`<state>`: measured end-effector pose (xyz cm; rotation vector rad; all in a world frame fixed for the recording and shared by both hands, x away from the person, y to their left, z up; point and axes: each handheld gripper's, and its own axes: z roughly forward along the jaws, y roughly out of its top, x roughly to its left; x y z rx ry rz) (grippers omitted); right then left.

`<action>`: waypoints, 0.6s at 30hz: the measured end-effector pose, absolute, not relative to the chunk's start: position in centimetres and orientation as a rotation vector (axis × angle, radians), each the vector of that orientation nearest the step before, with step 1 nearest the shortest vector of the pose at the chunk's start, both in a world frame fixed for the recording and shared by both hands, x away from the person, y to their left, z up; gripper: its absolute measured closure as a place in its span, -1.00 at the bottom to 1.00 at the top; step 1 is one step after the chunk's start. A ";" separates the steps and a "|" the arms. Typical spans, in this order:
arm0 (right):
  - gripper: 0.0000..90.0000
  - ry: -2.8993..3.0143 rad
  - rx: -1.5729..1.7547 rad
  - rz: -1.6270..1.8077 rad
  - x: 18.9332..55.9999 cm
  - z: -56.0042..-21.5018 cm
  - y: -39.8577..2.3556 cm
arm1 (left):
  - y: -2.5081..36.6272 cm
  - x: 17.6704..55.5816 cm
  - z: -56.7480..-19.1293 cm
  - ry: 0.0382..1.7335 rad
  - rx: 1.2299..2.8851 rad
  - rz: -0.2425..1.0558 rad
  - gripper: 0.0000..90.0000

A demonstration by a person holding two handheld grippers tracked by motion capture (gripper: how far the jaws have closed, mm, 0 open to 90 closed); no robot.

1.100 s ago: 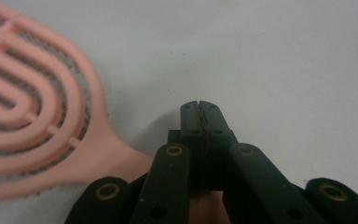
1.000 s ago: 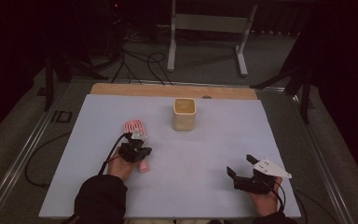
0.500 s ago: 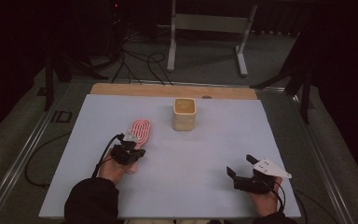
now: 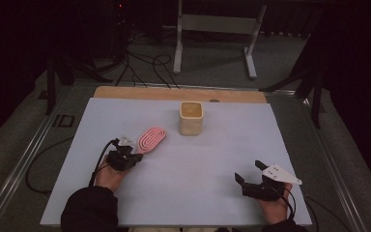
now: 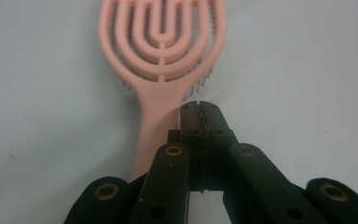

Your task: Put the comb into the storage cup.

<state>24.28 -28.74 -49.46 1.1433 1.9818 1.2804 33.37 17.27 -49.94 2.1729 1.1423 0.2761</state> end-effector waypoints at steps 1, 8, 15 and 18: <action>-0.82 1.982 1.141 1.283 24.3 -49.5 -28.7 | 17.3 33.4 -50.0 1.142 2.174 0.278 1.00; -0.82 1.984 1.142 1.280 24.3 -49.5 -28.7 | 17.0 33.4 -50.1 1.138 2.173 0.272 1.00; -0.82 1.983 1.145 1.283 24.3 -49.5 -28.8 | 17.2 33.0 -49.6 1.106 2.129 0.312 0.90; -0.82 1.983 1.146 1.290 24.3 -49.5 -28.8 | 17.7 32.7 -49.0 1.088 2.083 0.353 0.77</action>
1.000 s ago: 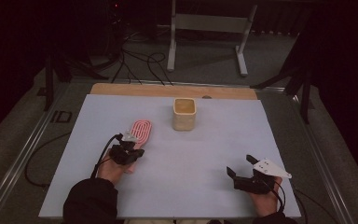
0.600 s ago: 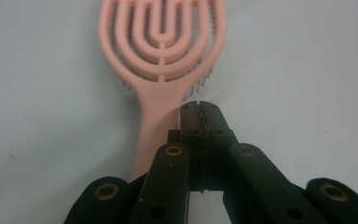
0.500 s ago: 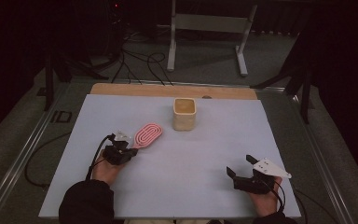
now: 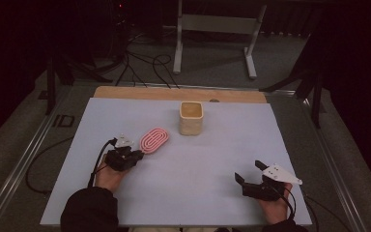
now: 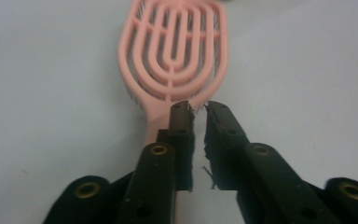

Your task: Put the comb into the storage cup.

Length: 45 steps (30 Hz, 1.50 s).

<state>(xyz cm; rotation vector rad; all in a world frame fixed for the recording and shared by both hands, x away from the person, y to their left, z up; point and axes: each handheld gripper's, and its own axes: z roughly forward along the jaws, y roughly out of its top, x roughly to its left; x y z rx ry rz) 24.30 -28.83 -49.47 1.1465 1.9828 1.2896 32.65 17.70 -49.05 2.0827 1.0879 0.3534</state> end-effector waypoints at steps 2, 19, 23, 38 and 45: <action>-0.82 1.981 1.147 1.293 24.3 -49.5 -28.8 | 18.1 32.3 -48.6 1.073 2.054 0.381 0.63; -0.82 1.977 1.146 1.329 24.3 -49.4 -28.8 | 23.5 28.0 -47.5 1.104 1.785 0.605 -0.71; -0.82 1.972 1.144 1.348 24.4 -49.4 -28.8 | 24.5 27.2 -47.7 1.090 1.781 0.603 -0.94; -0.82 1.945 1.085 1.393 24.1 -48.9 -28.9 | 26.0 25.4 -48.3 1.041 1.745 0.632 -1.00; -0.82 1.958 1.080 1.376 24.2 -49.1 -28.8 | 26.0 25.4 -48.2 1.044 1.745 0.627 -1.00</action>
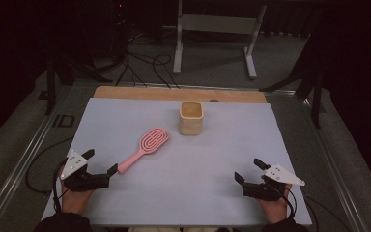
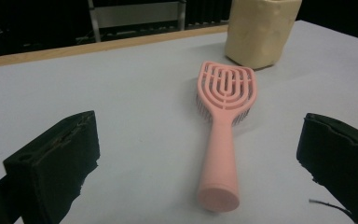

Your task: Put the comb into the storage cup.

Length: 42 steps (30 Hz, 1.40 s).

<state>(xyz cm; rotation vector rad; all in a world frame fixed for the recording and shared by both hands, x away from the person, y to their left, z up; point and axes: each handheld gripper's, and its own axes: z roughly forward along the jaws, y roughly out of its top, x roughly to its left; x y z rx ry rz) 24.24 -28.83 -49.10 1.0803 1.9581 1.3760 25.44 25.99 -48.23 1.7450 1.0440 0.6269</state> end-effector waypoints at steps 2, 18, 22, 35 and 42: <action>-0.82 1.963 1.073 1.373 24.2 -49.1 -28.8 | 26.0 25.5 -48.3 1.052 1.748 0.622 -1.00; -0.82 1.963 1.093 1.366 24.2 -49.3 -28.7 | 25.2 27.1 -47.5 1.082 1.811 0.582 -1.00; -0.82 1.965 1.093 1.364 24.3 -49.4 -28.6 | 24.8 27.6 -47.4 1.090 1.856 0.568 -1.00; -0.82 1.965 1.096 1.365 24.3 -49.5 -28.6 | 23.3 30.1 -47.0 1.110 1.994 0.517 -1.00; -0.82 1.964 1.100 1.367 24.3 -49.5 -28.6 | 22.2 31.4 -46.8 1.096 2.054 0.509 -1.00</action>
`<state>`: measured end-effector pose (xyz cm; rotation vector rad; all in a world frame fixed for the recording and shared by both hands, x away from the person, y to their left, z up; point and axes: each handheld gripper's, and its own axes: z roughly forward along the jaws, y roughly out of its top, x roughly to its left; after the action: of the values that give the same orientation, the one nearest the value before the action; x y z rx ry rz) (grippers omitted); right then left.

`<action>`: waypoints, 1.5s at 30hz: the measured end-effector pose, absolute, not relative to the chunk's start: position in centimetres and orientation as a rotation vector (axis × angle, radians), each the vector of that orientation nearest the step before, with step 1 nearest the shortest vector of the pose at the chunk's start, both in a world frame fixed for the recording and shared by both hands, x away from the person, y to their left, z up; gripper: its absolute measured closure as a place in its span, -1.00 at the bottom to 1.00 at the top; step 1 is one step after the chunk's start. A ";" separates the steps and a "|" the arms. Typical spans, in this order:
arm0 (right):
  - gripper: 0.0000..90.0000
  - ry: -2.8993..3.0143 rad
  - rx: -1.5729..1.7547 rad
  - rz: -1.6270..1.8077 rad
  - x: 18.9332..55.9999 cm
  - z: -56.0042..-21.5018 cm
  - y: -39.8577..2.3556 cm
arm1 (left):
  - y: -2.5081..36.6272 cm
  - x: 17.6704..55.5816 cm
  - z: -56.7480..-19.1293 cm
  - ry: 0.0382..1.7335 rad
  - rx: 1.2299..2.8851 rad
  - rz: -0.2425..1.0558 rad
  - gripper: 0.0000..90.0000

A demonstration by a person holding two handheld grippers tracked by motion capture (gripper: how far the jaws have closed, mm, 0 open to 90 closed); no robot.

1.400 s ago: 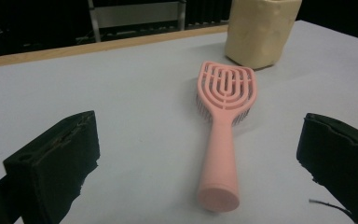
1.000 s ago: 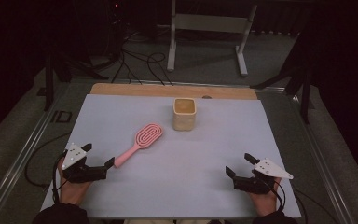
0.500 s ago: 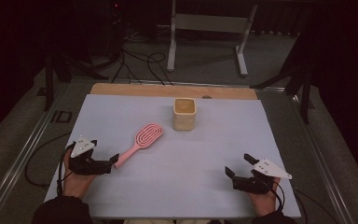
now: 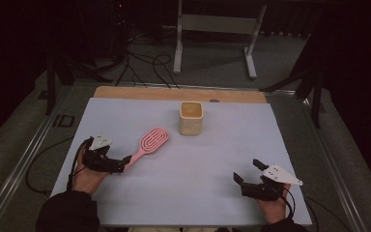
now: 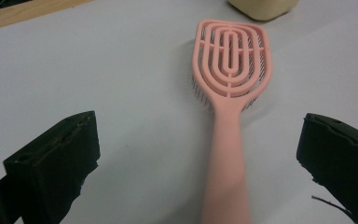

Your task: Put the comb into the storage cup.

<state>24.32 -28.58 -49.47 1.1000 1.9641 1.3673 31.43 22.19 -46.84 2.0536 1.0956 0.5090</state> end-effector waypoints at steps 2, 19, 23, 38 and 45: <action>-0.82 1.964 1.101 1.366 24.3 -49.5 -28.6 | 22.0 31.8 -46.8 1.095 2.068 0.506 -1.00; -0.82 1.970 1.106 1.365 24.4 -49.5 -28.6 | 20.1 34.0 -47.4 1.087 2.207 0.463 -1.00; -0.82 1.972 1.105 1.363 24.4 -49.5 -28.6 | 19.4 34.4 -47.5 1.076 2.240 0.460 -1.00; -0.82 1.976 1.105 1.362 24.4 -49.6 -28.6 | 17.6 36.0 -48.4 1.081 2.343 0.414 -1.00; -0.82 1.977 1.103 1.359 24.4 -49.6 -28.6 | 17.0 36.5 -49.1 1.102 2.388 0.350 -0.97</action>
<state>24.45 -28.58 -49.58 1.1029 1.9773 1.3590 36.54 16.98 -49.08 2.3879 1.1020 0.3503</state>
